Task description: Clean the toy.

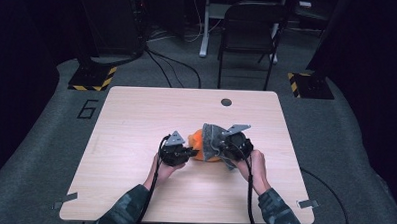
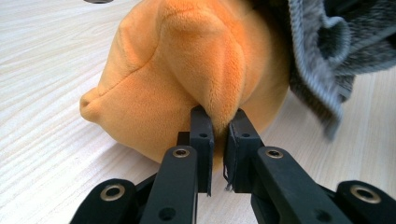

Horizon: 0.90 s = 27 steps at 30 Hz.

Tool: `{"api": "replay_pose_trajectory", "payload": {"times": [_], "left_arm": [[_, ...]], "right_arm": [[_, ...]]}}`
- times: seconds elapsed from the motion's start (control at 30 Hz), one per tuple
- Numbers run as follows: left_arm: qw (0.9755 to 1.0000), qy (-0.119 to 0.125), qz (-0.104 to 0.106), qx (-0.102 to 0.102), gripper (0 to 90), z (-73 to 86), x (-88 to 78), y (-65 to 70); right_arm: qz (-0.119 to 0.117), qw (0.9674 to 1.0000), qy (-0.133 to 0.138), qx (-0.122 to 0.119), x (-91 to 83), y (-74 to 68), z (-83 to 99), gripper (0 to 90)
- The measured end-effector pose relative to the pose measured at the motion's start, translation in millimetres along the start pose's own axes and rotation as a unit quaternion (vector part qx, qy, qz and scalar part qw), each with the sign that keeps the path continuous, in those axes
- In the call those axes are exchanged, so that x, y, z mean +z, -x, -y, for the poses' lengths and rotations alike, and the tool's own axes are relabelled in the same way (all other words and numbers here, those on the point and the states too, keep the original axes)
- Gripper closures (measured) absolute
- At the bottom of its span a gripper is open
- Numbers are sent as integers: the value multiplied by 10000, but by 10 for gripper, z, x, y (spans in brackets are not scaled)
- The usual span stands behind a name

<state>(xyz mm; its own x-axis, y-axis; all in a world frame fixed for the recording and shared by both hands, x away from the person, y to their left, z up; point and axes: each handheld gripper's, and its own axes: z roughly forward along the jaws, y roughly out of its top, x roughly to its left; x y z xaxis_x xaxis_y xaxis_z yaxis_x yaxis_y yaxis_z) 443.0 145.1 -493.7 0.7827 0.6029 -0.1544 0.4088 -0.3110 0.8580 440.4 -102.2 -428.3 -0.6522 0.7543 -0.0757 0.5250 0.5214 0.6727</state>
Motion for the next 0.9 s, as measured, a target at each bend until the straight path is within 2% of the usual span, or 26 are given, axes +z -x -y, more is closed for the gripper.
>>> {"api": "replay_pose_trajectory", "payload": {"times": [0.1, 0.17, 0.3, 0.4, 0.43, 0.47, 0.57, 0.6, 0.7, 0.77, 0.8, 0.87, 0.9], "left_arm": [[10000, -1, 14, -1, 829, -1, 5, 3], [10000, 2, 19, 0, 829, -2, 6, 1], [10000, 6, 27, -9, 829, 0, 6, -6], [10000, 14, 58, -31, 828, 1, 3, -10], [10000, 32, 49, -72, 828, 2, 3, -10], [9999, 37, 62, -96, 828, 4, 2, -16], [9999, 41, 113, -110, 828, 6, 5, -20], [9999, 42, 96, -66, 827, 3, 8, -13], [9999, 28, 102, -8, 827, -2, 13, -5], [9999, 27, 89, 38, 828, -3, 11, -14], [9999, 4, 114, -14, 828, 0, 8, -12], [10000, 20, 77, 13, 828, 1, 8, -19], [10000, 20, 77, 13, 828, 1, 8, -19]], "right_arm": [[43, 9996, -152, 229, 50, 115, 70, 786], [106, 9994, -225, 255, 99, 203, 118, 785], [165, 9975, -456, 519, 220, 339, 218, 785], [135, 9967, -518, 607, 246, 383, 253, 784], [159, 9971, -503, 549, 216, 381, 241, 784], [157, 9974, -470, 528, 173, 367, 220, 784], [24, 9988, -150, 471, -15, 284, 115, 785], [27, 9992, -33, 400, -72, 228, 71, 785], [-156, 9996, 216, 86, -188, -2, -58, 784], [-241, 9991, 306, -190, -186, -173, -124, 784], [-254, 9989, 308, -250, -165, -255, -147, 784], [-212, 9983, 229, -482, -92, -348, -181, 784], [-169, 9982, 233, -522, -46, -360, -179, 784]]}}
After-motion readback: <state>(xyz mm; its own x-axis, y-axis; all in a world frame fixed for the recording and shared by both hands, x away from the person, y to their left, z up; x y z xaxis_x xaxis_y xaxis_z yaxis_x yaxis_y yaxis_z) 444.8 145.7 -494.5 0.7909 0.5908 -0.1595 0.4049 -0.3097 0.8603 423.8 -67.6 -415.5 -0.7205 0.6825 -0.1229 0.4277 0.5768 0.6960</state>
